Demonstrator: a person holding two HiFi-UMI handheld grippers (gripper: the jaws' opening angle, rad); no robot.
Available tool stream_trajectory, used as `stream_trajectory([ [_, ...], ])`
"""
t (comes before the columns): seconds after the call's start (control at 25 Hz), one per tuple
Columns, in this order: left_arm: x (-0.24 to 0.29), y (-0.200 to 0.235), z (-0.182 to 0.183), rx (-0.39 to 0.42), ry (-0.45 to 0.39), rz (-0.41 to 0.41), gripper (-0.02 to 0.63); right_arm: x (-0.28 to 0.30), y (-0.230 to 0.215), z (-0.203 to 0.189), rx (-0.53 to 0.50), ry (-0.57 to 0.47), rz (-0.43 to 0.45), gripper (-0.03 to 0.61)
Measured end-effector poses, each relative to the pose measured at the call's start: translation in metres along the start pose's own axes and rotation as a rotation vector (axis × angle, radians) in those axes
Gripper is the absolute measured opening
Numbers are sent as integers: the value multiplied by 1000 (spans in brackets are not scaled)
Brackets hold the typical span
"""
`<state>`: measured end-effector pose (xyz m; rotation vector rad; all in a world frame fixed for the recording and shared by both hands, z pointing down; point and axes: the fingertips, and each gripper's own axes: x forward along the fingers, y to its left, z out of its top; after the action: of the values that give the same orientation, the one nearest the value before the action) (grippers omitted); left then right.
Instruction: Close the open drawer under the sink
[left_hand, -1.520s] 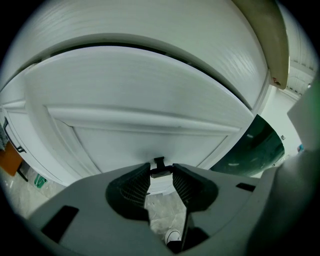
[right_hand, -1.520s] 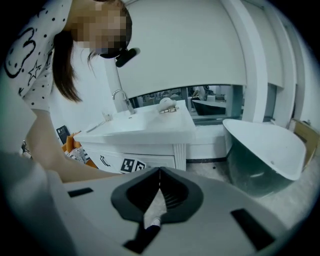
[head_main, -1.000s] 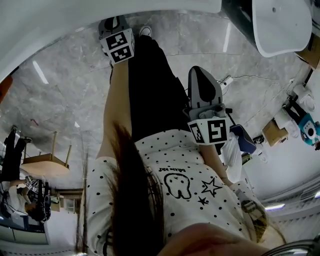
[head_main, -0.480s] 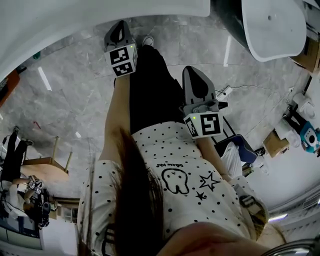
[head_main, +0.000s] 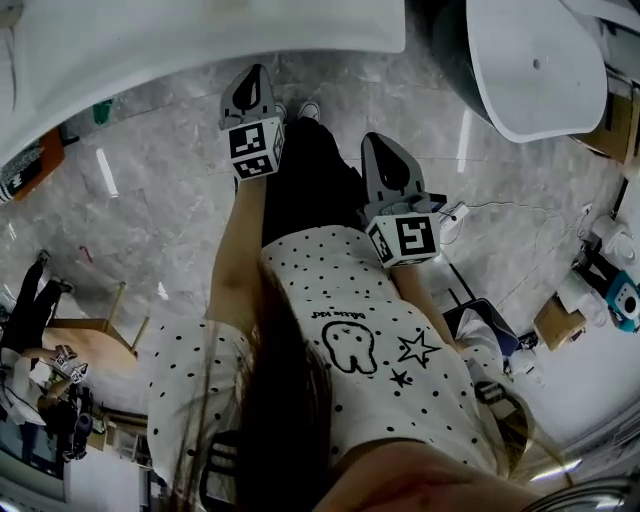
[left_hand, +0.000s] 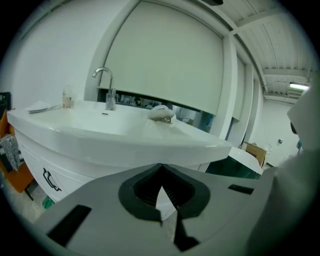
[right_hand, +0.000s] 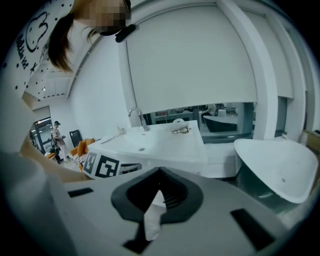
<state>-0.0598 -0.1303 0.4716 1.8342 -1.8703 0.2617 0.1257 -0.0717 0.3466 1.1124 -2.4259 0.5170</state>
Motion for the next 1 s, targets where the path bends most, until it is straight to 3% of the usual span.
stream_trajectory([
  [0.36, -31, -2, 77, 2, -119, -27, 5, -2, 13, 42, -58, -104, 46, 12],
  [0.6, -56, -15, 128, 51, -193, -77, 5, 3, 13, 69, -102, -151, 40, 12],
  [1.0, -125, -33, 191, 100, -320, -123, 5, 16, 42, 106, -227, -211, 139, 12],
])
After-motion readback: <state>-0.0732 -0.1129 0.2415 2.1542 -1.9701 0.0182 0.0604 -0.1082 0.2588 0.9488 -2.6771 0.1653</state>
